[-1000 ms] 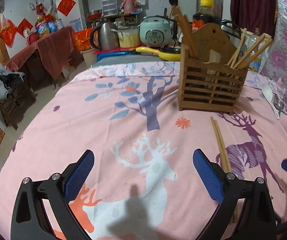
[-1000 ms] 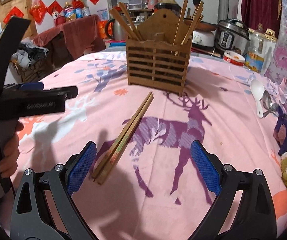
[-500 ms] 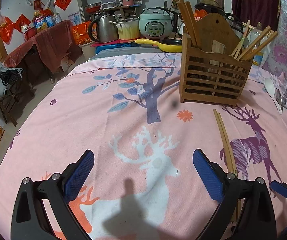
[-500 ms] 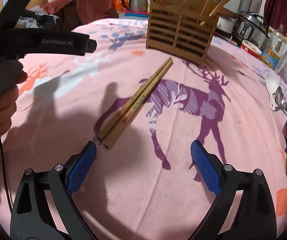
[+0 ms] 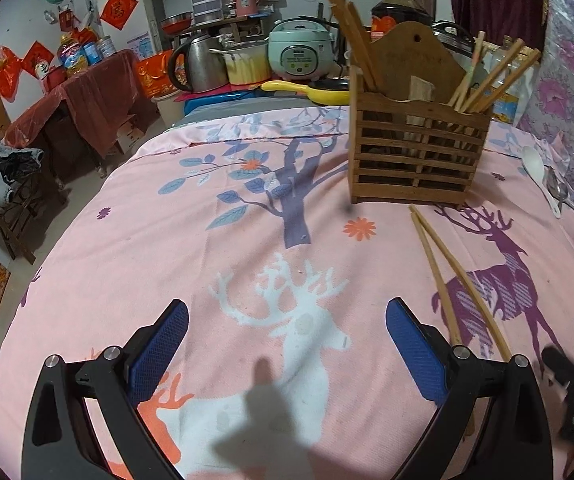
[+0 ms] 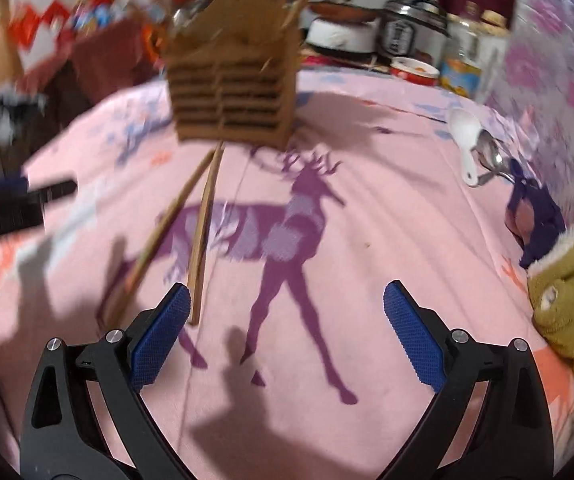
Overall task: Organize utensils
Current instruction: 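Close the left tool on one chopstick while the right tool closes on the other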
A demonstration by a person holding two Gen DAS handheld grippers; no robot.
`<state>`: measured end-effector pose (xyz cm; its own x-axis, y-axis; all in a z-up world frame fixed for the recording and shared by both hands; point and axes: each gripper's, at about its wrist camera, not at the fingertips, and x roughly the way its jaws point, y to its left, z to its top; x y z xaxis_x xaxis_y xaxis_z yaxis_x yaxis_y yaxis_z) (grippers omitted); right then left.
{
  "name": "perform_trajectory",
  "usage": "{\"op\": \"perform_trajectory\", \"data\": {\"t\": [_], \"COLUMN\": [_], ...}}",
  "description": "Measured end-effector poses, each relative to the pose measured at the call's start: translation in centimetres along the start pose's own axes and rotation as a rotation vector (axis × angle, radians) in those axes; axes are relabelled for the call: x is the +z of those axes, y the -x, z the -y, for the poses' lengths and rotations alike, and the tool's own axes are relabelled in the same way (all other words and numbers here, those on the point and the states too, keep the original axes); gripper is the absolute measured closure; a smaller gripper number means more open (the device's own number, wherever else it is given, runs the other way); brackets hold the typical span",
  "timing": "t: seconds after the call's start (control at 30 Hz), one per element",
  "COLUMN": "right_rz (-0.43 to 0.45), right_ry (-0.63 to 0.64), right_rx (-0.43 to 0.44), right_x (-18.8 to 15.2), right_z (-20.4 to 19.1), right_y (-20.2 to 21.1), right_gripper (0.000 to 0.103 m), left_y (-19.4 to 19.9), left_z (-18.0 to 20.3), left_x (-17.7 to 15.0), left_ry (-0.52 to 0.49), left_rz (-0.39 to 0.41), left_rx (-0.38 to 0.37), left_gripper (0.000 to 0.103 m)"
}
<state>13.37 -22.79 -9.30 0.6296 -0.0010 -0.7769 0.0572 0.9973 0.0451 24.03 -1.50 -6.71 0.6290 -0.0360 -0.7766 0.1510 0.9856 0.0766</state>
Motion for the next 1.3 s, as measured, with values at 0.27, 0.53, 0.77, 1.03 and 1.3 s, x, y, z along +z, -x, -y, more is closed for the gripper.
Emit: {"op": "perform_trajectory", "data": {"t": [0.27, 0.53, 0.77, 1.03, 1.3], "right_rz": [0.097, 0.137, 0.128, 0.074, -0.011], "right_ry": [-0.112, -0.244, -0.243, -0.205, -0.019], "right_rx": [-0.033, 0.000, 0.017, 0.071, 0.159], "right_x": [0.9, 1.4, 1.4, 0.9, -0.3], "right_z": [2.3, 5.2, 5.0, 3.5, -1.4], "right_y": [1.5, 2.3, 2.1, 1.1, -0.6], "right_gripper": [0.009, 0.009, 0.009, 0.010, 0.038], "left_y": [0.4, -0.1, -2.0, -2.8, -2.0], "left_z": [3.9, 8.3, 6.3, 2.3, 0.0], "left_x": [-1.5, -4.2, -3.3, -2.6, -3.3], "left_ry": [-0.160, -0.353, -0.250, -0.116, -0.060], "left_rz": [-0.016, -0.079, -0.142, -0.162, -0.161], "left_rx": [-0.126, -0.284, -0.313, -0.233, -0.242], "left_gripper": [0.006, 0.021, 0.095, 0.094, 0.055]}}
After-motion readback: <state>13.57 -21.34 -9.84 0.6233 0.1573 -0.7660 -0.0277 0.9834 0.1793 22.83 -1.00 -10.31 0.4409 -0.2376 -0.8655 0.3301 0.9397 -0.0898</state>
